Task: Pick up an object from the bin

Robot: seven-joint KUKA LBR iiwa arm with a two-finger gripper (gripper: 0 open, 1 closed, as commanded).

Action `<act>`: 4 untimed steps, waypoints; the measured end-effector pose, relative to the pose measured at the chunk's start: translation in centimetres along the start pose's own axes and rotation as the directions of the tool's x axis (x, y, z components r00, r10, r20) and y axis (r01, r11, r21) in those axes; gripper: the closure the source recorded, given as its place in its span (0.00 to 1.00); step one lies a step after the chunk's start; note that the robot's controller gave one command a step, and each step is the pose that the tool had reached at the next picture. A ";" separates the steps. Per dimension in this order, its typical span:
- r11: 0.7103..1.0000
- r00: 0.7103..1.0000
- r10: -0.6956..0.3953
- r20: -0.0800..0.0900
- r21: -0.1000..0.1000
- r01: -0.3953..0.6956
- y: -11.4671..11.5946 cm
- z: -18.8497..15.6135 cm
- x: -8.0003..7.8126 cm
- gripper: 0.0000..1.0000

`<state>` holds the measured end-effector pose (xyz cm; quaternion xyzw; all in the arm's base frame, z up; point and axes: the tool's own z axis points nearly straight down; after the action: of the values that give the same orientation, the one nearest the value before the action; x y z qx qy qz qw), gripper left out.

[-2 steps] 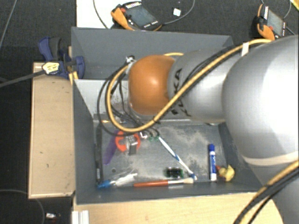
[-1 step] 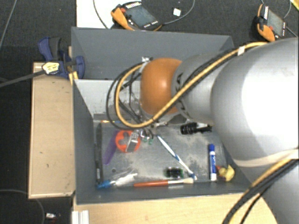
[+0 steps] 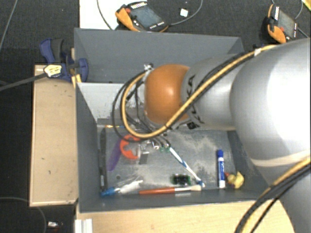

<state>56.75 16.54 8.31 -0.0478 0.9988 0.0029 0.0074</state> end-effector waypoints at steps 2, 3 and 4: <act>0.993 0.993 0.114 0.000 0.000 -0.114 0.6 -5.8 -0.2 0.00; 0.999 0.999 -0.035 -0.004 0.001 0.035 0.4 -4.5 -0.5 0.00; 0.987 0.987 -0.162 -0.002 0.000 0.162 2.2 -4.5 4.2 0.00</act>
Offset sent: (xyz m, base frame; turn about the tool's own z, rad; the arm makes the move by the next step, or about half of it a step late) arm -0.0023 0.0043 0.0241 -0.0536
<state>52.29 18.32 12.79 -0.1289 0.9916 0.0019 0.0064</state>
